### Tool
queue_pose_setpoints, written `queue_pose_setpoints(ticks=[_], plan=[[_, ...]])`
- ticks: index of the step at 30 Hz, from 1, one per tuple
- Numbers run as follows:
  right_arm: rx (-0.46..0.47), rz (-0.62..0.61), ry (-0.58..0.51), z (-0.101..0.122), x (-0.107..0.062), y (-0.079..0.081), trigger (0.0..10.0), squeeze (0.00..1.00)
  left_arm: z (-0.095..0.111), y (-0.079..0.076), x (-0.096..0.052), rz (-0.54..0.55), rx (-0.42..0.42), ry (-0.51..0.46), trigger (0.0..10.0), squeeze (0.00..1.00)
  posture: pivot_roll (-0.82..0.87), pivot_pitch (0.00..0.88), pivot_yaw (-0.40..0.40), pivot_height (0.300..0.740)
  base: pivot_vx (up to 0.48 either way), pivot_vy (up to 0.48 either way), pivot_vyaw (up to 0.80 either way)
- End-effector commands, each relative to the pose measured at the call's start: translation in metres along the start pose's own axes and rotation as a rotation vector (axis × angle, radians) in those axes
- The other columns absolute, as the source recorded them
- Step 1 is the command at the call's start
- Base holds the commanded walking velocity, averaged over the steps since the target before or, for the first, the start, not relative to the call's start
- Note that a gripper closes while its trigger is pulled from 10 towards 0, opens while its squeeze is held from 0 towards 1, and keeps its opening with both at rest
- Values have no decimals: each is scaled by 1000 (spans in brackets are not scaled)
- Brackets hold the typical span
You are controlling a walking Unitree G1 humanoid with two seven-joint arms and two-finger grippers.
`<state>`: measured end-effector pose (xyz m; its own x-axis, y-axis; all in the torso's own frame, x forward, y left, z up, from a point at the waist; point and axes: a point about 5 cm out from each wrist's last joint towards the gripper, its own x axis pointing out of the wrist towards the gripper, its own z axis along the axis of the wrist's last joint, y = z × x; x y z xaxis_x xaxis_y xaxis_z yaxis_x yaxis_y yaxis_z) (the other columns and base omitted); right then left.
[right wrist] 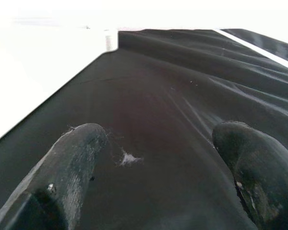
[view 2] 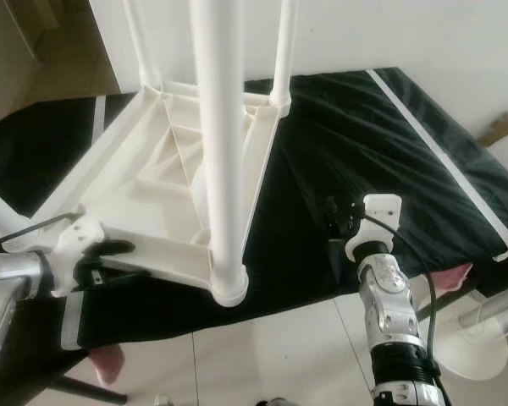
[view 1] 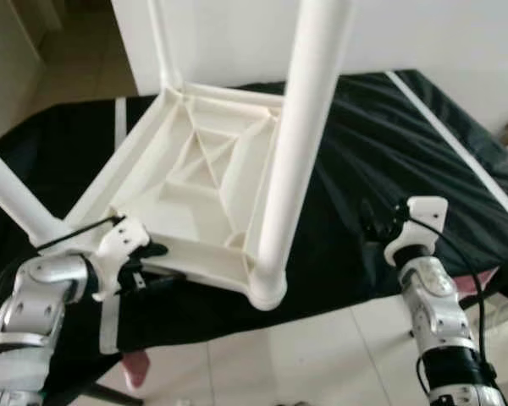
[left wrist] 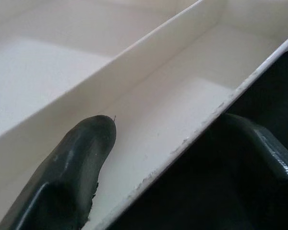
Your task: Building children table
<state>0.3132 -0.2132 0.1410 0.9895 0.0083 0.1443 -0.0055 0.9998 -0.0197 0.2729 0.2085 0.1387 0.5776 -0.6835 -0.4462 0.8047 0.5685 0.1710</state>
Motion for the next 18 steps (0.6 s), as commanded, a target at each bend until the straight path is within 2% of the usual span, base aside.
queue_pose_setpoints(ticks=[1, 4, 7, 9, 11, 16, 17, 18], plan=[[10, 7, 14, -2, 1, 2, 10000, 0, -13, -9, 6, 101, -77, 46, 10000, 0, 53, 120, -42, 740, 0, 0, 0], [10, 11, 13, -2, 2, 3, 10000, 0, -12, -15, 8, 82, -81, 41, 10000, 0, 56, 121, -46, 740, 0, 0, 0], [10, 27, 11, 0, 5, 7, 10000, 0, 10, -42, 20, -18, -114, -108, 10000, 0, 69, 120, -57, 740, 0, 0, 0], [9, 29, 8, 0, 7, 7, 10000, 0, 23, -51, 25, -39, -96, -208, 10000, 0, 70, 118, -58, 740, 0, 0, 0], [9, 29, 5, 1, 7, 7, 10000, 0, 31, -54, 28, -37, -65, -277, 10000, 0, 70, 118, -58, 740, 0, 0, 0], [6, 20, -1, 0, 5, 6, 10000, 0, 36, -62, 25, -63, -86, -298, 10000, 0, 66, 117, -53, 740, 0, 0, 0], [12, 7, -8, 0, 3, 3, 10000, 0, 41, -64, 25, -65, -93, -338, 10000, 0, 62, 116, -46, 740, 0, 0, 0], [31, -26, -27, 2, -2, -2, 10000, 0, 53, -65, 23, -48, -81, -432, 10000, 0, 60, 115, -40, 740, 0, 0, 0]])
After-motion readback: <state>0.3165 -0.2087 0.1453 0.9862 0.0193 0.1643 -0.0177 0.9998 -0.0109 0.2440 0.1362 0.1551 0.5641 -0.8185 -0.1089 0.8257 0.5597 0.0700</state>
